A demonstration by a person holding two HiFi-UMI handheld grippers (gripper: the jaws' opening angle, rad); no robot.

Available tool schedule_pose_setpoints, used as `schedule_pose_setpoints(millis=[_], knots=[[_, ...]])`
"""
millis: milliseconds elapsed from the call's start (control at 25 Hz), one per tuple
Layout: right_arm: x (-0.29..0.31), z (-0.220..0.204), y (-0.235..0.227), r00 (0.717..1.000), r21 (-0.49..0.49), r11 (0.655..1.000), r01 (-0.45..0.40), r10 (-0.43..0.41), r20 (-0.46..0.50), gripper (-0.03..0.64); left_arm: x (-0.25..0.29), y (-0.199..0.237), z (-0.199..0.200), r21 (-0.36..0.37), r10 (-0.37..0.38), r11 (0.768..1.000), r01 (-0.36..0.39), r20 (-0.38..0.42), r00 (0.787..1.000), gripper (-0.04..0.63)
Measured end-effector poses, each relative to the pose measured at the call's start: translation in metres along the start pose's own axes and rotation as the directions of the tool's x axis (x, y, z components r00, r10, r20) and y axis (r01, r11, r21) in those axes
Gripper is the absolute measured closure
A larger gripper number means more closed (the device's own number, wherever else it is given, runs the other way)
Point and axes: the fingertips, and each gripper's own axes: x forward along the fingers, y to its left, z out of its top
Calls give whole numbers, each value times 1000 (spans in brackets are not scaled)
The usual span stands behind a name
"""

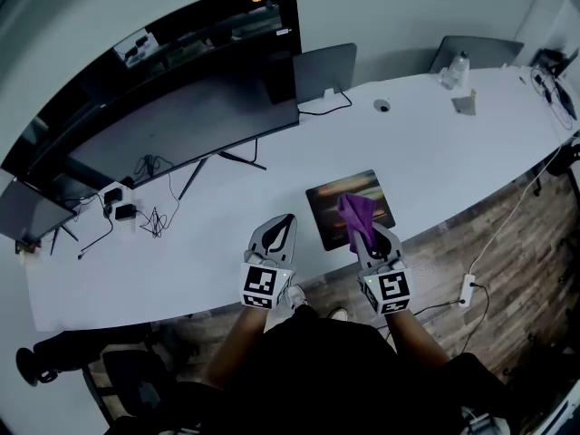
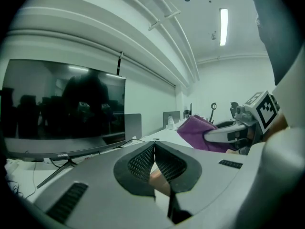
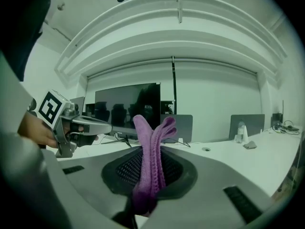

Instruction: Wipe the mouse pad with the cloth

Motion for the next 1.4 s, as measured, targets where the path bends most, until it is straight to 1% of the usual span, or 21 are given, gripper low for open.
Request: schedule_pose_setpoints(millis=[160, 240, 320, 440, 560, 640, 760, 920, 1040, 1200, 1400], knots=[[26, -10, 8, 998, 0, 1000, -12, 12, -58, 549, -2, 33, -11, -21, 31, 999, -31, -13, 999, 574], [40, -13, 14, 998, 10, 1000, -18, 19, -62, 549, -3, 44, -17, -36, 36, 999, -37, -20, 999, 574], [52, -15, 17, 998, 23, 1000, -17, 18, -62, 549, -3, 52, -25, -49, 33, 998, -35, -31, 999, 574], [66, -21, 26, 996, 20, 1000, -23, 24, -91, 549, -5, 60, -38, -48, 18, 999, -20, -48, 999, 574], [79, -27, 33, 992, 9, 999, -42, 43, -120, 549, -9, 72, -52, -66, 26, 997, -31, -77, 997, 574], [89, -34, 34, 988, 22, 998, -53, 56, -146, 549, -10, 77, -57, -81, 37, 996, -44, -86, 996, 574], [100, -50, 35, 976, 56, 996, -73, 83, -201, 549, -12, 78, -65, -84, 55, 994, -64, -109, 993, 574], [113, -67, 32, 956, 61, 992, -113, 125, -265, 549, -10, 73, -68, -79, 73, 993, -84, -134, 988, 574], [123, -79, 29, 939, 75, 987, -140, 156, -307, 549, -10, 74, -71, -73, 113, 989, -125, -148, 983, 574], [137, -92, 25, 919, 111, 982, -154, 184, -348, 549, -9, 77, -79, -103, 164, 978, -183, -169, 972, 574], [151, -113, 26, 895, 150, 975, -166, 213, -393, 549, -9, 75, -85, -130, 192, 967, -220, -201, 961, 574]])
